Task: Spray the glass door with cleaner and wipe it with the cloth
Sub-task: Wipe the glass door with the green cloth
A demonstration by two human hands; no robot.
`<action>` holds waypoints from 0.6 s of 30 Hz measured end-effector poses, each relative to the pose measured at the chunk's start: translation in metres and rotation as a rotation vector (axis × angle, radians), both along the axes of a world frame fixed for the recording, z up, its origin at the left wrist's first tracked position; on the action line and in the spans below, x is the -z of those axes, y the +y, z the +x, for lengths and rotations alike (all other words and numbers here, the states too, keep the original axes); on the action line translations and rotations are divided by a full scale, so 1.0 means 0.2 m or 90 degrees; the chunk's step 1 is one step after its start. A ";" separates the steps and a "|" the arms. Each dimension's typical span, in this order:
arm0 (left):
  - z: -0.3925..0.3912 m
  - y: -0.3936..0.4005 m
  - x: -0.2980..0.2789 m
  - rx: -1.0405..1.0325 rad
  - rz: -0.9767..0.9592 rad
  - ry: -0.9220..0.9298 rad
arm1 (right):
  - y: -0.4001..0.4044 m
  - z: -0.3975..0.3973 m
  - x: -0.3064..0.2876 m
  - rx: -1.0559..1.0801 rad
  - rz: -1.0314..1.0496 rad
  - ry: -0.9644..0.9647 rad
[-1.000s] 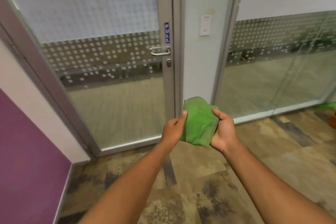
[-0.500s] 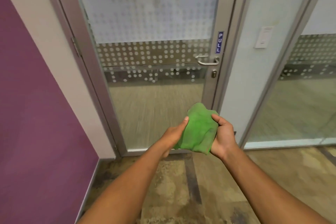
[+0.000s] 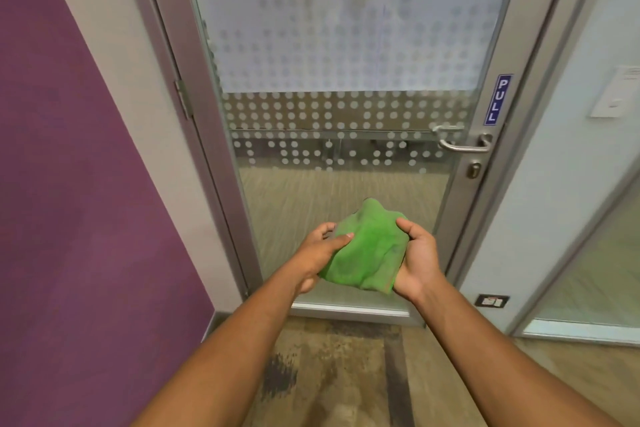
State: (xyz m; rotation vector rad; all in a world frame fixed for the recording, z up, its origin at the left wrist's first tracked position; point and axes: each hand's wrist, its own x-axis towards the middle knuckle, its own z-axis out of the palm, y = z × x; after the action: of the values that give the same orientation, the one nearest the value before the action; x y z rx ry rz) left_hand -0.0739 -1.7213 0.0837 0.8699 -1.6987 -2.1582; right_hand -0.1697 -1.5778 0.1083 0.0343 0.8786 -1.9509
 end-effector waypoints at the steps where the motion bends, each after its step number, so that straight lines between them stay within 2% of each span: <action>1: -0.01 -0.05 -0.01 -0.016 -0.014 0.006 | -0.05 -0.01 0.00 -0.006 0.000 0.000; 4: -0.05 -0.20 -0.03 -0.057 -0.083 0.021 | -0.20 -0.05 0.01 0.001 -0.019 0.001; 9: -0.11 -0.46 -0.06 -0.045 -0.213 0.000 | -0.44 -0.09 0.02 0.033 -0.009 0.020; 14: -0.17 -0.74 -0.08 0.022 -0.375 -0.028 | -0.65 -0.11 0.03 0.081 0.028 0.042; 18: -0.23 -0.92 -0.11 0.077 -0.437 -0.034 | -0.80 -0.11 0.00 0.088 0.085 0.107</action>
State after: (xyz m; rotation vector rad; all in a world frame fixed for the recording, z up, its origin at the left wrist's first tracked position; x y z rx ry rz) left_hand -0.1195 -1.9045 0.1064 0.6344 -2.3394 -1.4291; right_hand -0.1911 -1.7368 0.1075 0.0097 1.1434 -2.0417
